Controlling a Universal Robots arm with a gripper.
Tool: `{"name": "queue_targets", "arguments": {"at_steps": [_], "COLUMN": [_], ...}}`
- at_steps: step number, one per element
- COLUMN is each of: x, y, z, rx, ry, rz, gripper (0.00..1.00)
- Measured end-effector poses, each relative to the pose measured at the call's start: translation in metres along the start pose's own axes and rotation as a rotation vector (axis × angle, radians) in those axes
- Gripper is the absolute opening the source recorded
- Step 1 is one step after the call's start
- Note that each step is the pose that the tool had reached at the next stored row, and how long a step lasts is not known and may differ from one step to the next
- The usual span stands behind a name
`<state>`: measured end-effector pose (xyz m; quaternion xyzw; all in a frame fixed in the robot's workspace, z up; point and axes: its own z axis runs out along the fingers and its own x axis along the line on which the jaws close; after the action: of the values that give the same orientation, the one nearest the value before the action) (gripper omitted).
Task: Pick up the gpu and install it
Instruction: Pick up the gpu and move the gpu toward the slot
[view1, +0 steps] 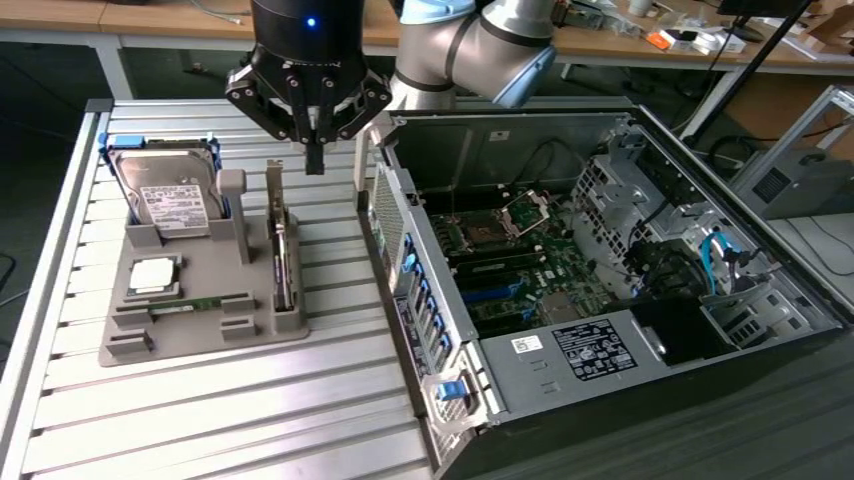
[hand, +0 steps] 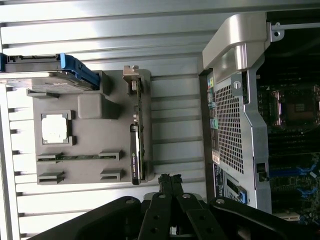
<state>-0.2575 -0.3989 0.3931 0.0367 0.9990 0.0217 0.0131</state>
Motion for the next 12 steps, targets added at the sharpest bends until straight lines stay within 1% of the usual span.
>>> {"name": "queue_targets", "arguments": {"at_steps": [3,4,5,7,8,10,12], "x": [0.0000,0.0000,0.0000,0.0000,0.0000,0.0000,0.0000], "y": [0.0000,0.0000,0.0000,0.0000,0.0000,0.0000,0.0000], "z": [0.0000,0.0000,0.0000,0.0000,0.0000,0.0000,0.0000], "rx": [0.0000,0.0000,0.0000,0.0000,0.0000,0.0000,0.0000], "ry": [0.0000,0.0000,0.0001,0.0001,0.0001,0.0001,0.0000], "rz": [0.000,0.000,-0.001,-0.001,-0.001,-0.001,-0.001], "gripper": [0.11,0.17,0.17,0.29,0.29,0.42,0.42]}}
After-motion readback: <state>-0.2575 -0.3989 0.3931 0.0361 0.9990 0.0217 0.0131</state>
